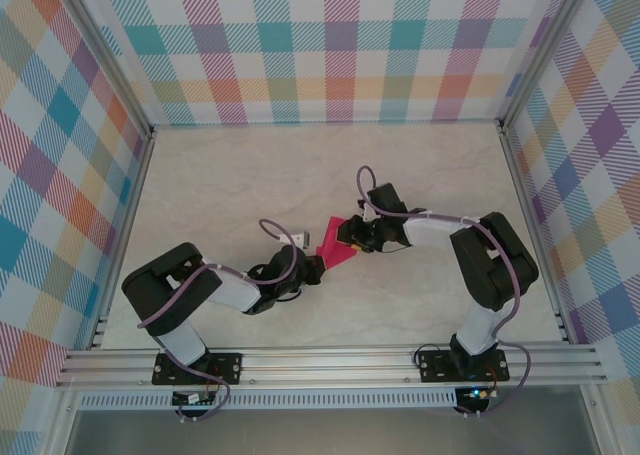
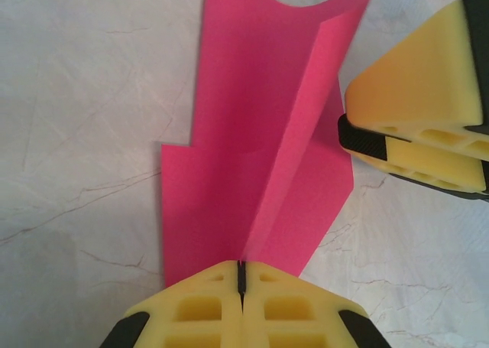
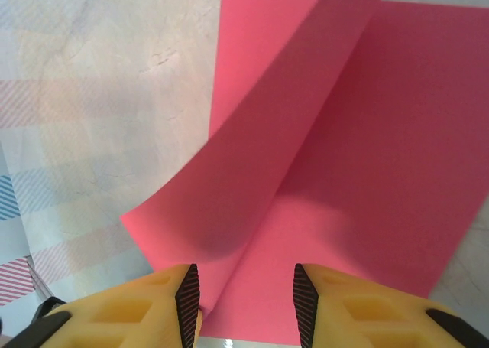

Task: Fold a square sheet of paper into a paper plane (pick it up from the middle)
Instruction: Fourth fold the wing at the center of the table.

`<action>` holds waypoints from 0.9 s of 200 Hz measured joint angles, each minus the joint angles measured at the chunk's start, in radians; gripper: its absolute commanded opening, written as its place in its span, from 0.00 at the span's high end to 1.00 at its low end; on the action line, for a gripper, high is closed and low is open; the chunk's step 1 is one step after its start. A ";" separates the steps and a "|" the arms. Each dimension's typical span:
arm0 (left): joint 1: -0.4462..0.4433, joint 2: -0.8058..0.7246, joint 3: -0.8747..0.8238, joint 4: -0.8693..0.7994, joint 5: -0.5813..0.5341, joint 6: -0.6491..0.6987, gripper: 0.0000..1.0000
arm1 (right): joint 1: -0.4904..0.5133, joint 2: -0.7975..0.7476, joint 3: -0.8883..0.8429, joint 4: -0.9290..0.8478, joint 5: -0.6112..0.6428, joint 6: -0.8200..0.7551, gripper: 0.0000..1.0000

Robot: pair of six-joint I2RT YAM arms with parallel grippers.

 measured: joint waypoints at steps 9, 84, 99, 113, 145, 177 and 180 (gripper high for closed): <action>0.005 0.000 -0.004 0.006 0.004 -0.018 0.98 | 0.000 0.007 0.008 0.002 -0.006 0.000 0.61; 0.029 0.006 -0.008 0.012 0.030 -0.119 0.98 | 0.000 0.068 0.032 0.004 -0.049 -0.003 0.57; 0.033 0.009 -0.008 0.012 0.035 -0.126 0.98 | 0.000 0.071 0.036 0.006 -0.059 -0.003 0.55; 0.037 0.013 -0.008 0.014 0.045 -0.134 0.98 | 0.000 0.072 0.037 0.011 -0.067 -0.005 0.53; 0.043 0.016 -0.006 0.015 0.060 -0.143 0.98 | 0.001 0.075 0.040 0.014 -0.069 -0.019 0.49; 0.048 0.020 0.001 0.011 0.072 -0.144 0.98 | 0.007 0.097 0.065 0.005 -0.060 -0.029 0.46; 0.048 0.020 0.002 0.010 0.072 -0.144 0.98 | 0.008 0.099 0.068 0.002 -0.057 -0.029 0.46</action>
